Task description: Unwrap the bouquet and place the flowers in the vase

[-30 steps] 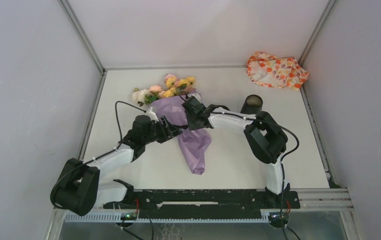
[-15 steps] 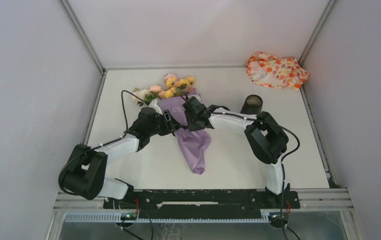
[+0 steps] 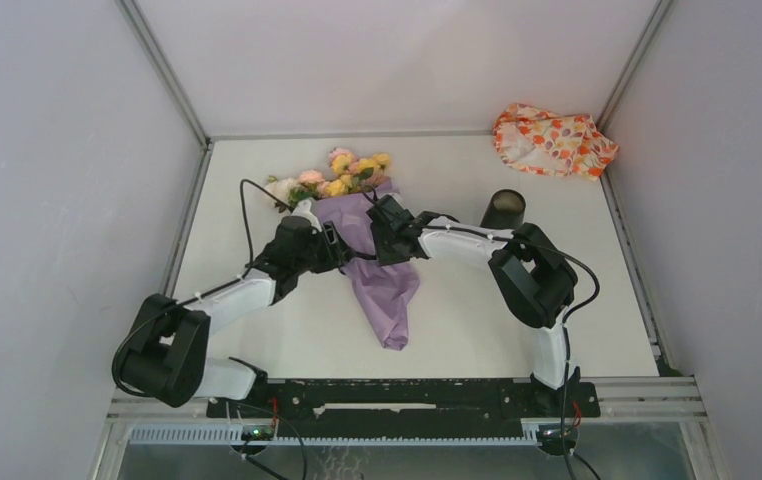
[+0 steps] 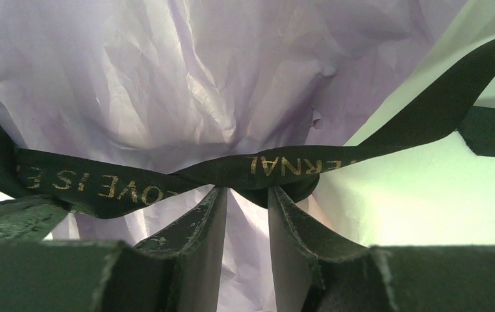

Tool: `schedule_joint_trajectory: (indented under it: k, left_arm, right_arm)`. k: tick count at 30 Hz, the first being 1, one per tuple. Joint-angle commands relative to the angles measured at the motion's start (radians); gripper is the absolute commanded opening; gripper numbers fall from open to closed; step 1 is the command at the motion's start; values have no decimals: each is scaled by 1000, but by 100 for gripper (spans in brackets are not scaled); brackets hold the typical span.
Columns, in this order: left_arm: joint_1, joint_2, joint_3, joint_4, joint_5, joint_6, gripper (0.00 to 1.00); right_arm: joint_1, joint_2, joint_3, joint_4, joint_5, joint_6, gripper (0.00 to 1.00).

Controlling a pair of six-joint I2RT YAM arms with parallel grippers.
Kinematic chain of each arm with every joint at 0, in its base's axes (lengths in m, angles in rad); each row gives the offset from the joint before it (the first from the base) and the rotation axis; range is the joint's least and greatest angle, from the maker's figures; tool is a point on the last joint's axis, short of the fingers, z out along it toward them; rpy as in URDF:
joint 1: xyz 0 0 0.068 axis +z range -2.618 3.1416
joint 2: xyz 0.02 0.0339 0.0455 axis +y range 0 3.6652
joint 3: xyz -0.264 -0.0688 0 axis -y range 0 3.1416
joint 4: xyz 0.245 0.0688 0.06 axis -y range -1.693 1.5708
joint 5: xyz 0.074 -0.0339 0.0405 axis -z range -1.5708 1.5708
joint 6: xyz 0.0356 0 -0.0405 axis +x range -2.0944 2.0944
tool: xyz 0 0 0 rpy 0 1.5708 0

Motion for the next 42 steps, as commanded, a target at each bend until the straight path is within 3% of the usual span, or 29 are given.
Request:
schedule_joint_trajectory:
  k: [1,8,20,31,42]
  left_arm:
    - [-2,-69,7,-7,-45,73,59]
    - [-18,-193,-35,-29,-73,125,59]
    - [-64,-146,-71,19,34,240,40]
    - [-73,-95,-38,-37,-103,280,48]
    - [-74,4,16,2,-122,290,49]
  right_arm:
    - [-5,-56,-2,23,-13,23,38]
    - [-10,-61,-8,25,-15,23,38]
    - [-13,-68,-8,21,-19,26,37]
    - [-19,-75,-22,35,-43,31,37]
    - [-21,-72,-31,44,-59,37,37]
